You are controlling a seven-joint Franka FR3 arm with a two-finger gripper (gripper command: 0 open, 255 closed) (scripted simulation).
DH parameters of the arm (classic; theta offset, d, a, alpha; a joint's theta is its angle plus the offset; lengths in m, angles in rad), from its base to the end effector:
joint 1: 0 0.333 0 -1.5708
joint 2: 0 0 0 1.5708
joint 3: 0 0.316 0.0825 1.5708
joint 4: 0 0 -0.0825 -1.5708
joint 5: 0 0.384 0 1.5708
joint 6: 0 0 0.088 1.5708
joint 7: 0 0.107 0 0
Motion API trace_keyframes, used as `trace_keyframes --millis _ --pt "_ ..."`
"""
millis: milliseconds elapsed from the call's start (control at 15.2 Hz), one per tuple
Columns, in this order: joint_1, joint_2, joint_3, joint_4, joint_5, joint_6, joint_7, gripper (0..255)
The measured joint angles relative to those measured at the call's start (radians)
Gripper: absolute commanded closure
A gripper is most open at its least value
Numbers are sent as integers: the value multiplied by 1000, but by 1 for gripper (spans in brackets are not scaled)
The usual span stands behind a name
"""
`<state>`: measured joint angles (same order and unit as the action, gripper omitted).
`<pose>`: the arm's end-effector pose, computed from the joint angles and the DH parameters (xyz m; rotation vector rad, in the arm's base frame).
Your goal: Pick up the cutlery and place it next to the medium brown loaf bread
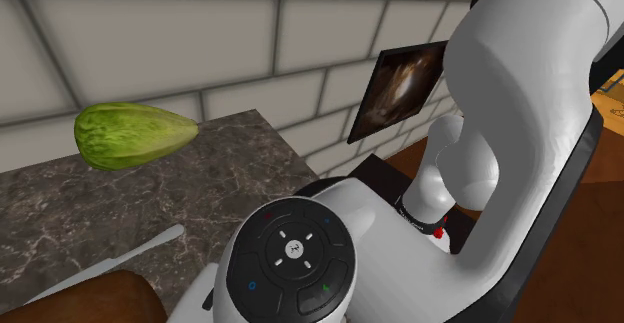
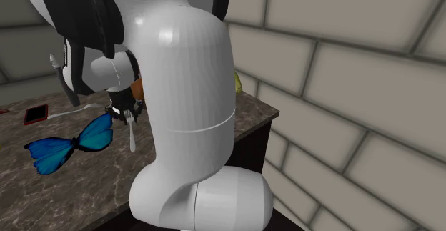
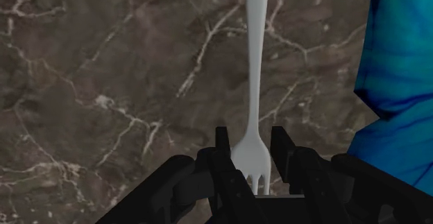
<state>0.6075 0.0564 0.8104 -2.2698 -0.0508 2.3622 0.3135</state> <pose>0.0820 0.5215 0.3461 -2.6095 -1.6683 -0.0495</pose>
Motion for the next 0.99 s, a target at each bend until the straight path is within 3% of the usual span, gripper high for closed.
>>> trace_keyframes --millis 264,330,726,990 --pt "1 2 0 0 -2 2 2 255" --pt "1 2 0 -1 -2 2 2 0" --pt "1 2 0 0 -2 2 2 0" --pt "-10 -77 1 36 75 -87 -57 0"
